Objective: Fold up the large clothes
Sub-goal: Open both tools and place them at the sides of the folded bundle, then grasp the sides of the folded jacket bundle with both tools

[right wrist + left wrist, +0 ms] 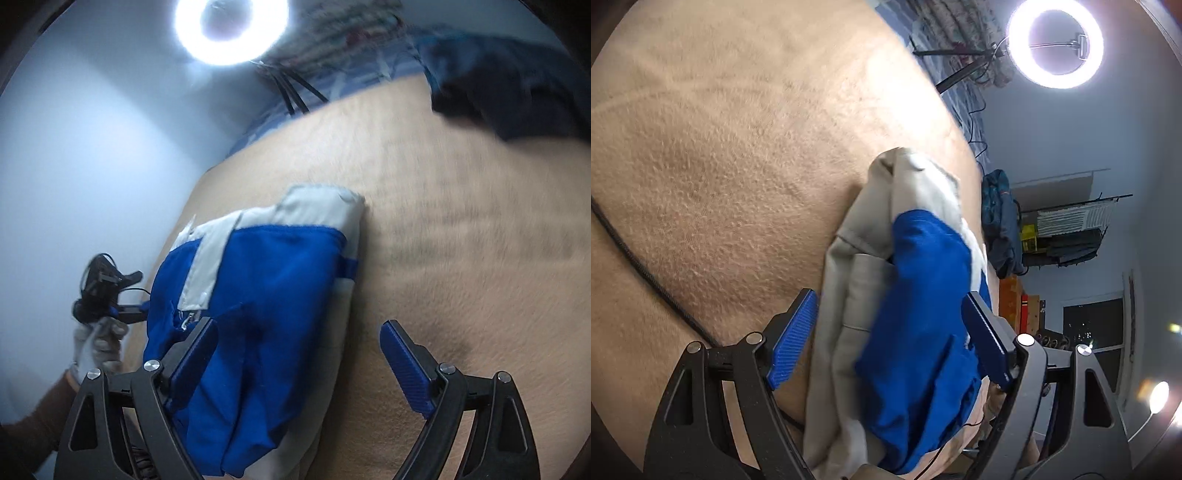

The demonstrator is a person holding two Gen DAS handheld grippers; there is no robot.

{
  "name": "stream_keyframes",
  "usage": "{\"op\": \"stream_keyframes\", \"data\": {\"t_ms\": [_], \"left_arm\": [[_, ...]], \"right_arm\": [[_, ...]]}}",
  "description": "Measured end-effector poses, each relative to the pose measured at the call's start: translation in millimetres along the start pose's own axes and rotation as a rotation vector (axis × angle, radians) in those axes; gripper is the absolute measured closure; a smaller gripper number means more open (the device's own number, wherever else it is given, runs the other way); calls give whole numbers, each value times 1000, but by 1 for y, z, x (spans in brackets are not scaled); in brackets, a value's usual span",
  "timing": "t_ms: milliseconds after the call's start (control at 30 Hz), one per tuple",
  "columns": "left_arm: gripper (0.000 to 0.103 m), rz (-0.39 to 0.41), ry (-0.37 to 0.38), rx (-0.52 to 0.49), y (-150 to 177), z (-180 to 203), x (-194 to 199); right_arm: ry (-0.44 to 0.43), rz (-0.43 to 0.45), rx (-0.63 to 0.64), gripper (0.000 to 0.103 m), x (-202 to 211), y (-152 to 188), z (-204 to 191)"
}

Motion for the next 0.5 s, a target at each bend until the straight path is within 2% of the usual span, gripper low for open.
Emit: {"op": "stream_keyframes", "data": {"t_ms": [267, 400, 500], "left_arm": [[21, -41, 35, -9, 0, -4, -15], [21, -83, 21, -55, 7, 1, -27], [21, -93, 26, -60, 8, 3, -30]], "right_arm": [[-65, -59, -105, 11, -16, 12, 22], [-101, -67, -85, 11, -22, 12, 22], [-155, -74, -123, 18, -28, 12, 23]]}}
Point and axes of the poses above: each gripper's, at about its wrist camera, not at the fingertips, and x roughly against the way its jaws point, z to its right, y to its underside, the point moved 4 cm from there along -x, roughly the way its jaws point, and after that the axes turned 15 degrees about z, right-handed, at the moved point
